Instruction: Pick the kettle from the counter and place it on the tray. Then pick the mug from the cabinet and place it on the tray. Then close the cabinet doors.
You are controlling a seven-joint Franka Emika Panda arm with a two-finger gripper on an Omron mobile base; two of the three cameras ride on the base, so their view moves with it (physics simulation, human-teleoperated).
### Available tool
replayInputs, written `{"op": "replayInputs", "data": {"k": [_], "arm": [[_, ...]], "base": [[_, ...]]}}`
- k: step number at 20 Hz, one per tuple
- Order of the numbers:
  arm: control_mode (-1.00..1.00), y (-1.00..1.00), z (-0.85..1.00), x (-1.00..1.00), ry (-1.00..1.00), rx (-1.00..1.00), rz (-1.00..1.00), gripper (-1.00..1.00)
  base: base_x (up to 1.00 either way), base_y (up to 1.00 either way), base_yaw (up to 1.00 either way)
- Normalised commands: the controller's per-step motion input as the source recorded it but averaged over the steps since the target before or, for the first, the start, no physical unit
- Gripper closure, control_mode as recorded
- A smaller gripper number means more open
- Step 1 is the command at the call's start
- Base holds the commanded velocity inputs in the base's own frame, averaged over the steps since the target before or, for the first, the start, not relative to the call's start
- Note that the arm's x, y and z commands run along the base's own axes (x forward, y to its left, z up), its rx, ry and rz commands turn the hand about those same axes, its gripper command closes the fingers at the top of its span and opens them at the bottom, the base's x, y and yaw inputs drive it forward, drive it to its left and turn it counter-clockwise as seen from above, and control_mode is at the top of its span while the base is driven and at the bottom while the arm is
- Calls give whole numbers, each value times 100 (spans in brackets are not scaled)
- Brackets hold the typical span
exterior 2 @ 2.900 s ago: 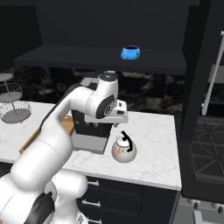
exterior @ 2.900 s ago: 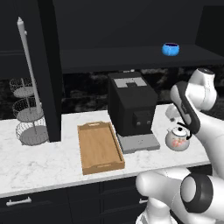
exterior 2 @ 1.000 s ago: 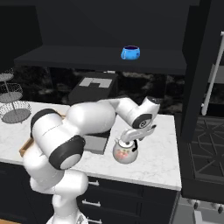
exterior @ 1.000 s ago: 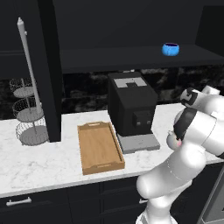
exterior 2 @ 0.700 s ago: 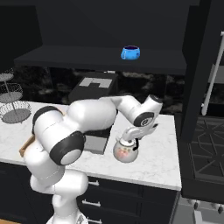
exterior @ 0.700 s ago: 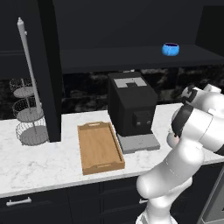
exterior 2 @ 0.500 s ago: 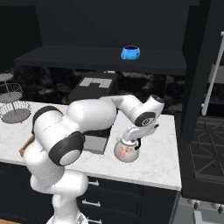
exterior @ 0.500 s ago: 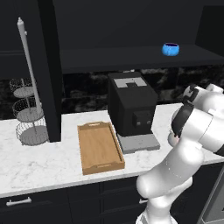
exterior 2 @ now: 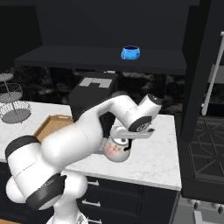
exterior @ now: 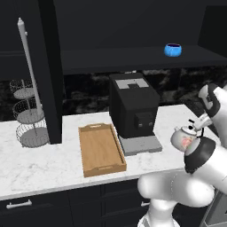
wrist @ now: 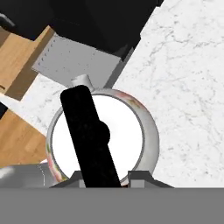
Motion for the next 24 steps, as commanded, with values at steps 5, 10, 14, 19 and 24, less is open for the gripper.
{"op": "replayInputs", "data": {"k": [5, 10, 14, 19, 24], "arm": [[-100, 100, 59, -61, -4, -11, -32, 100], [-100, 100, 65, -61, 0, -13, -22, 100], [-100, 100, 64, -50, 0, -13, -11, 100], [-100, 90, 42, -2, 3, -9, -8, 100], [-100, -1, 0, 0, 0, 0, 0, 100]], "base": [[0, 0, 0], [0, 0, 0], [0, 0, 0], [0, 0, 0], [0, 0, 0]]}}
